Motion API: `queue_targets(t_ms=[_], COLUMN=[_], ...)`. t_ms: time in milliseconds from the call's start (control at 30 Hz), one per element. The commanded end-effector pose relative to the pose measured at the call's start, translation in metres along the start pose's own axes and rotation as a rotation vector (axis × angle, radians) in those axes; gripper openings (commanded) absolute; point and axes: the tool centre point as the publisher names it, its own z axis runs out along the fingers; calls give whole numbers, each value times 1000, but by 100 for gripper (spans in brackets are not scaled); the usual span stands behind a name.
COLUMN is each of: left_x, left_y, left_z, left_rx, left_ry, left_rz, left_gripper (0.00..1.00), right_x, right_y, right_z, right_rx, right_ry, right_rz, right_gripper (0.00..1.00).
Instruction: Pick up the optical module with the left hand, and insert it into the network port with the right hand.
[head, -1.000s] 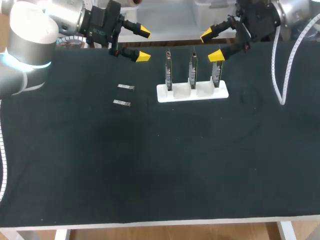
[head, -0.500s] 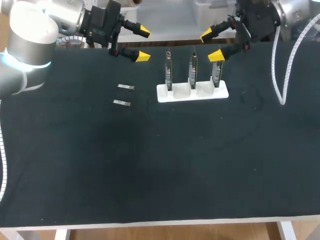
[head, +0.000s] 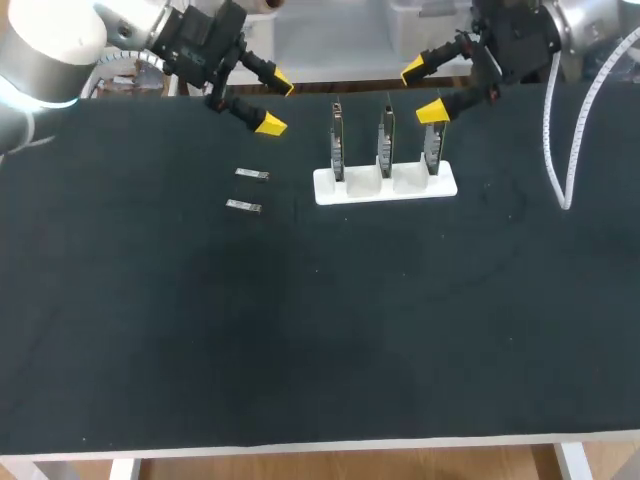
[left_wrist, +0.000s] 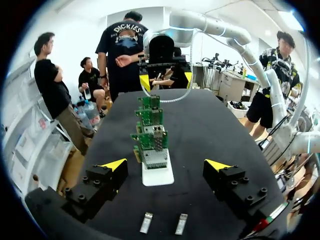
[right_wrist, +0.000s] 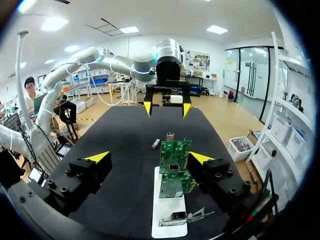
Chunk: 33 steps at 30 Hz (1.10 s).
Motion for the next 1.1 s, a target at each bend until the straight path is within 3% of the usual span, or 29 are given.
queue_targets(t_ms=[33,400,1100], left_x=[6,28,26], left_y=[-6,-47,-52], left_z=[2,28,23], left_rx=[2,-55,-85], left_ry=[7,-13,-7], left_rz=[-16,-166,-157], left_gripper=[100,100,100], right_x=[0,0,0], right_y=[-1,-1,-1], right_z=[0,0,0], right_rx=[-2,-2,-2], right_ry=[0,0,0], right_rz=[0,0,0], right_gripper=[100,100,100])
